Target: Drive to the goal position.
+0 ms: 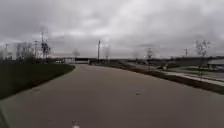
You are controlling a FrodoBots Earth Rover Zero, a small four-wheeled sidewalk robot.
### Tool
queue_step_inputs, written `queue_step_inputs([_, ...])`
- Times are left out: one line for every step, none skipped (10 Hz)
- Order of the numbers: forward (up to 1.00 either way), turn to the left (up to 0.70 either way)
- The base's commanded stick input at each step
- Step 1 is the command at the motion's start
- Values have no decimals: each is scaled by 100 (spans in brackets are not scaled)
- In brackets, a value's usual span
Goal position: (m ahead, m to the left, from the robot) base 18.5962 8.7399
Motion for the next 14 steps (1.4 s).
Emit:
queue_step_inputs([100, 0])
queue_step_inputs([100, 9])
queue_step_inputs([100, 29])
queue_step_inputs([100, 40])
queue_step_inputs([100, 0])
queue_step_inputs([100, 0])
queue_step_inputs([100, 0])
queue_step_inputs([100, 0])
queue_step_inputs([100, 0])
queue_step_inputs([100, 0])
queue_step_inputs([100, 13])
queue_step_inputs([100, 39])
queue_step_inputs([100, 36])
queue_step_inputs([100, 24])
